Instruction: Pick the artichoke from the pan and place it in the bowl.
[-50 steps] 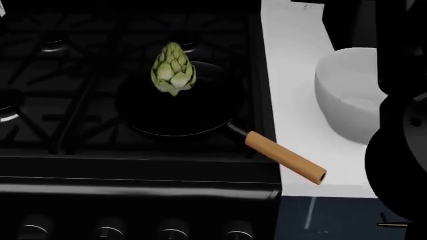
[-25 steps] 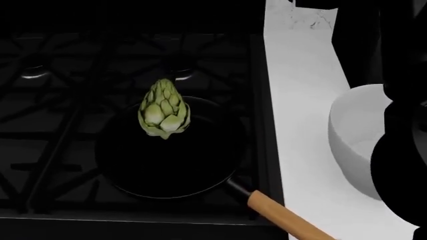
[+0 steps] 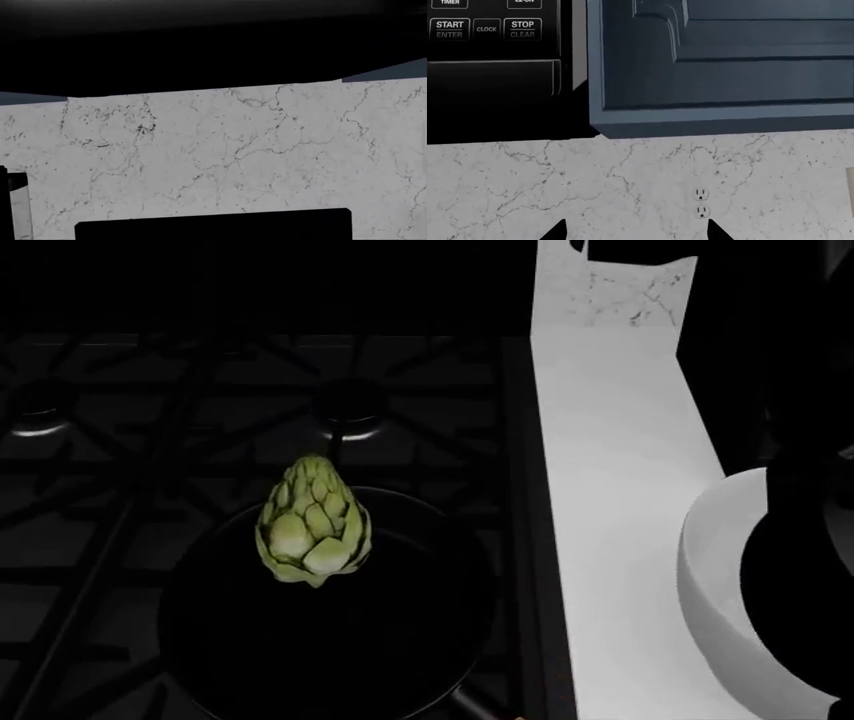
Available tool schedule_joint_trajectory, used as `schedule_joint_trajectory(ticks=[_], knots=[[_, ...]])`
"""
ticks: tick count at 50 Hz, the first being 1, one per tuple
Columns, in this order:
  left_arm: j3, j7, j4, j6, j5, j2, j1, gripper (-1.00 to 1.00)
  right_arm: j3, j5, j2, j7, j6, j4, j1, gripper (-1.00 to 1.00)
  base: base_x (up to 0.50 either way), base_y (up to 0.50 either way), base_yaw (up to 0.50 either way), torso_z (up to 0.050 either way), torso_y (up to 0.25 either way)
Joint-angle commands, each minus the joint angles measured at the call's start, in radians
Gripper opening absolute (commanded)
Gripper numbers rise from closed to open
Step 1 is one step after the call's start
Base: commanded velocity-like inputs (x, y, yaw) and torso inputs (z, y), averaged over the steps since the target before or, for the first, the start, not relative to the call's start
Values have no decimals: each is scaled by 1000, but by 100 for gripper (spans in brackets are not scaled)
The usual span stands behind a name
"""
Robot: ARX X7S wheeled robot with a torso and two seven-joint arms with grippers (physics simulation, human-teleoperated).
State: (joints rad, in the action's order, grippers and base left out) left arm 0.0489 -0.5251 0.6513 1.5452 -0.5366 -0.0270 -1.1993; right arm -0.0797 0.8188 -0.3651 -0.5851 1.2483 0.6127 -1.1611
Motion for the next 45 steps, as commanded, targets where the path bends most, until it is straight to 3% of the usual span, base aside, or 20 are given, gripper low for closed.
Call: schedule_joint_trajectory(ticks=[1,13,24,38,45], knots=[[-33,-9,22,13,3,15,14,100,-19,-13,19,29,-17,22,5,100,0,0,0,0,0],[-42,-7,23,7,11,12,27,100,11,-6,27,4,25,-15,-40,100,0,0,0,0,1],[-70,5,23,-6,26,6,46,100,123,33,178,3,81,-175,-160,100,0,0,0,0,0],[-69,13,22,-1,34,-5,43,100,298,-70,285,35,-60,-416,-127,100,0,0,0,0,0],[-88,15,12,-13,39,-4,48,100,363,-71,339,-31,-18,-473,-91,100,0,0,0,0,0]])
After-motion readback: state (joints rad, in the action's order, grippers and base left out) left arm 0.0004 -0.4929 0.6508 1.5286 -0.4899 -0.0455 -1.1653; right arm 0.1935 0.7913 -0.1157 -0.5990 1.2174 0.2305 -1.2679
